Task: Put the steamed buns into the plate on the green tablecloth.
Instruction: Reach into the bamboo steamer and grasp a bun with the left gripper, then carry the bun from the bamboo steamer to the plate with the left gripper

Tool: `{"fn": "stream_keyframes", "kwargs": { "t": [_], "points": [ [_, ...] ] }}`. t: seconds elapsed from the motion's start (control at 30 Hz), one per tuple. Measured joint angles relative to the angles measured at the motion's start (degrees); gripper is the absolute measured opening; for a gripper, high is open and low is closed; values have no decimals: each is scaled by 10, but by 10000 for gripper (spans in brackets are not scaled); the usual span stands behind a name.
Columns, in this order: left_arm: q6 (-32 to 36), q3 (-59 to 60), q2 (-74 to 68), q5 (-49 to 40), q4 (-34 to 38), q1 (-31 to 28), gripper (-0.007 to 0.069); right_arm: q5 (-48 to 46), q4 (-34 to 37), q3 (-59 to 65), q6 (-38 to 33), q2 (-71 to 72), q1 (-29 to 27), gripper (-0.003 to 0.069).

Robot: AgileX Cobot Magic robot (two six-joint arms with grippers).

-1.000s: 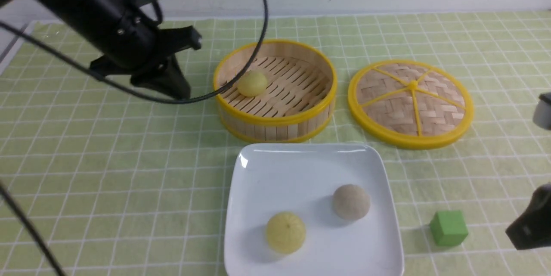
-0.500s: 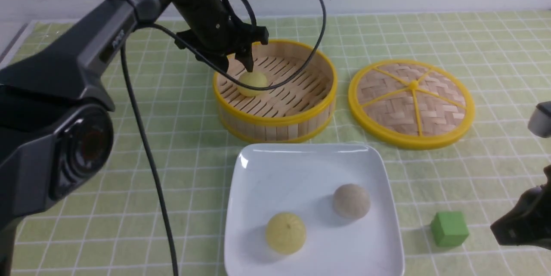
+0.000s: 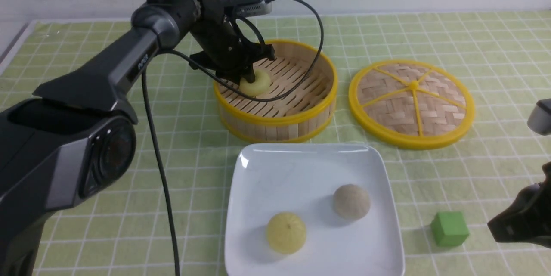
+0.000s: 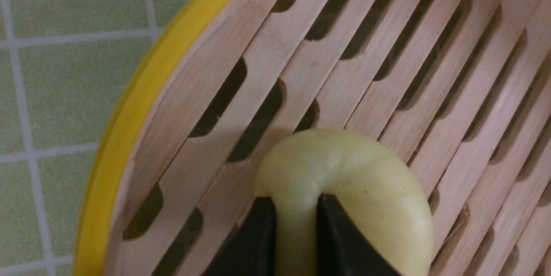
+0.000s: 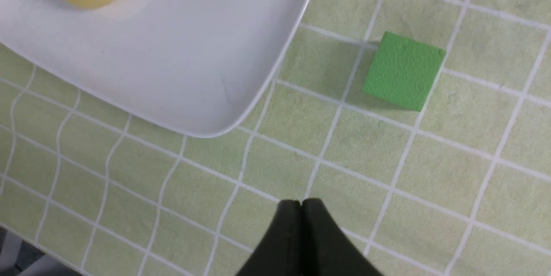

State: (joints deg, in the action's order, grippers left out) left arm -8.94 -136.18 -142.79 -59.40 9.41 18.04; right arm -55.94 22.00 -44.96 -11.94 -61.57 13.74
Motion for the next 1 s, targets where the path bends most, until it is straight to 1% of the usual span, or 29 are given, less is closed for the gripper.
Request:
{"fn": "stream_keyframes", "kwargs": {
  "t": [0.03, 0.07, 0.23, 0.33, 0.47, 0.6, 0.67, 0.7, 0.8, 0.83, 0.87, 0.9, 0.93, 0.97, 1.0],
  "points": [
    [0, 0, 0, -1, 0, 0, 69, 0, 0, 0, 0, 0, 0, 4],
    [-2, 0, 6, -12, 4, 0, 32, 0, 0, 0, 0, 0, 0, 5],
    [-4, 1, 36, -43, 28, 0, 20, -3, 0, 0, 0, 0, 0, 8],
    [-4, 3, 105, -103, 40, 1, 19, -9, 0, 0, -4, 0, 0, 12],
    [9, 26, 198, -115, 57, 2, 19, -13, 0, 0, -8, 0, 0, 15],
    [27, 123, 302, -115, 64, 20, 19, -13, 0, 0, -11, 0, 0, 20],
    [33, 196, 338, -115, 64, 41, 20, -13, 0, 0, -11, 0, 0, 22],
    [33, 211, 340, -115, 64, 43, 20, -13, 0, 0, -11, 0, 0, 22],
    [33, 342, 343, -113, 60, 92, 27, -13, 0, 0, -11, 0, 0, 27],
    [33, 342, 341, -114, 59, 95, 28, -13, 0, 0, -11, 0, 0, 27],
    [33, 388, 328, -92, 43, 125, 42, -13, 3, 0, -11, 0, 0, 31],
    [32, 406, 316, -69, 31, 140, 55, -13, 7, 0, -11, 0, 0, 34],
    [29, 413, 308, -53, 17, 153, 73, -13, 9, 0, -11, 0, 0, 35],
    [27, 414, 306, -50, 17, 153, 73, -13, 9, 0, -11, 0, 0, 36],
    [16, 419, 294, -24, -6, 166, 111, -13, 11, 0, -11, 0, 0, 38]
  ]
}}
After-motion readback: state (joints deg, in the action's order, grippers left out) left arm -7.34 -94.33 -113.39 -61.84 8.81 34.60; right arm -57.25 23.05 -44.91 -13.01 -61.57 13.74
